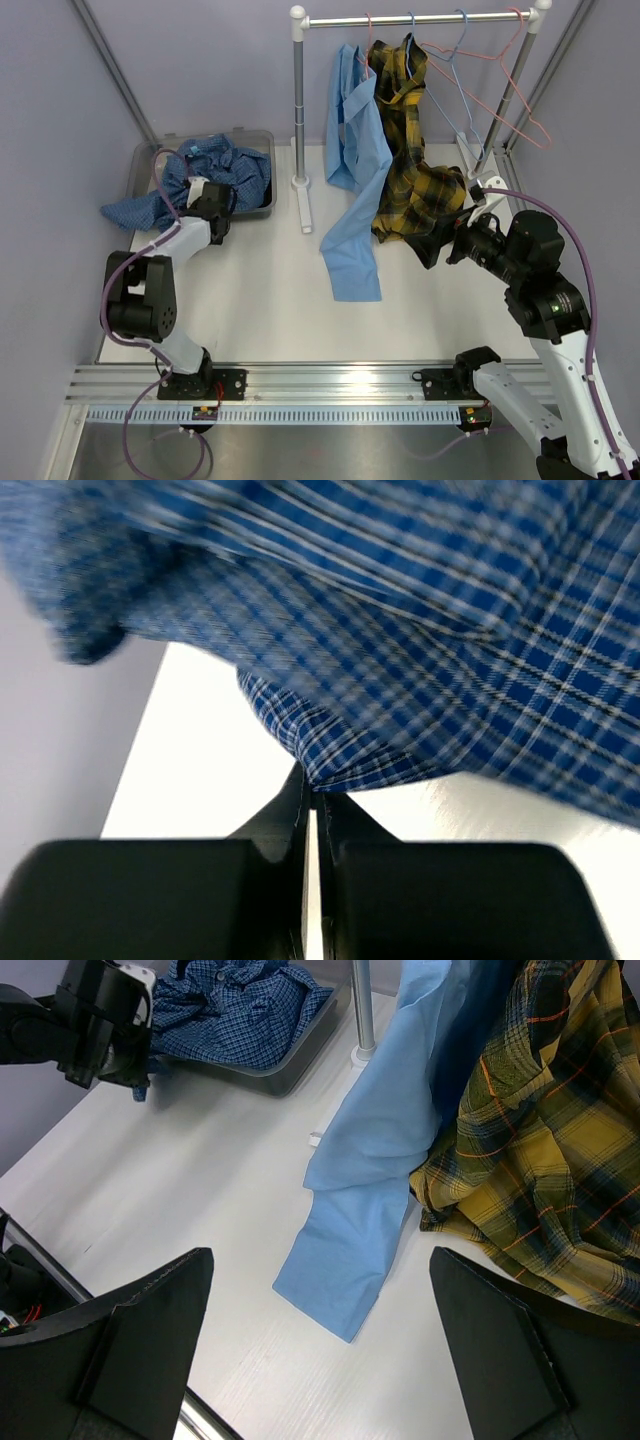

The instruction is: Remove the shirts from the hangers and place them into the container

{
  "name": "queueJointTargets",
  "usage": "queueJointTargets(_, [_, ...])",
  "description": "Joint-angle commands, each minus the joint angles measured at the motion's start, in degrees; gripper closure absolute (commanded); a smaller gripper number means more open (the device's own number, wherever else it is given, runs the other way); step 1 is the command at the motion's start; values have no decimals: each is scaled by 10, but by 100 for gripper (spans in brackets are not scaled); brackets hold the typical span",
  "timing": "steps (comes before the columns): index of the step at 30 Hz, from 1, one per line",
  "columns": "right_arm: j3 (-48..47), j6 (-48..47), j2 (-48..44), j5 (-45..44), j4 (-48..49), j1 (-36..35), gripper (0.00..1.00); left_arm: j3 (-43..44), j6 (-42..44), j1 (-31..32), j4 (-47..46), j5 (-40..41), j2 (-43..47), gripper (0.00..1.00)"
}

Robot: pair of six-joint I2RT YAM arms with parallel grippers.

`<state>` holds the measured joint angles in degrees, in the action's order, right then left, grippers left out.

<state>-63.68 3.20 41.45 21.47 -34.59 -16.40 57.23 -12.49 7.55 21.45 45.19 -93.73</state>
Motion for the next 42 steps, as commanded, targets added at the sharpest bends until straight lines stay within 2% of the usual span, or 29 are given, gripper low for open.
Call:
queueJointTargets(1, [-5,-9,-1,-9,7,-8,1,15,27,-2,1,16,67,100])
queueJointTargets(5, [-4,-8,1,-10,7,-9,1,56,55,2,15,19,81,100])
queueJointTargets(9, [-4,-7,5,-8,8,-8,0,145,91,4,12,3,52,100])
queueJointTargets(12, [-6,-6,6,-6,5,-8,1,211,138,11,10,2,-6,100])
queueJointTargets(16, [-9,-10,9,-14,-4,-8,0,318,153,11,8,-23,-85,100])
queueJointTargets(20, [-15,-14,12,-25,-15,-8,0,376,157,11,6,-83,-148,100])
queueJointTargets(25, [-25,-17,24,-30,-21,-8,0,388,112,10,7,-185,-197,100])
queueJointTargets(33, [-34,-21,43,-36,-24,-8,1,308,-9,-3,8,-311,-215,100])
queueJointTargets(39, [-34,-19,47,-30,-21,-8,0,320,-20,-23,10,-388,-225,100])
queueJointTargets(42, [-32,-19,44,-30,-20,-8,1,335,-15,-36,10,-442,-215,89])
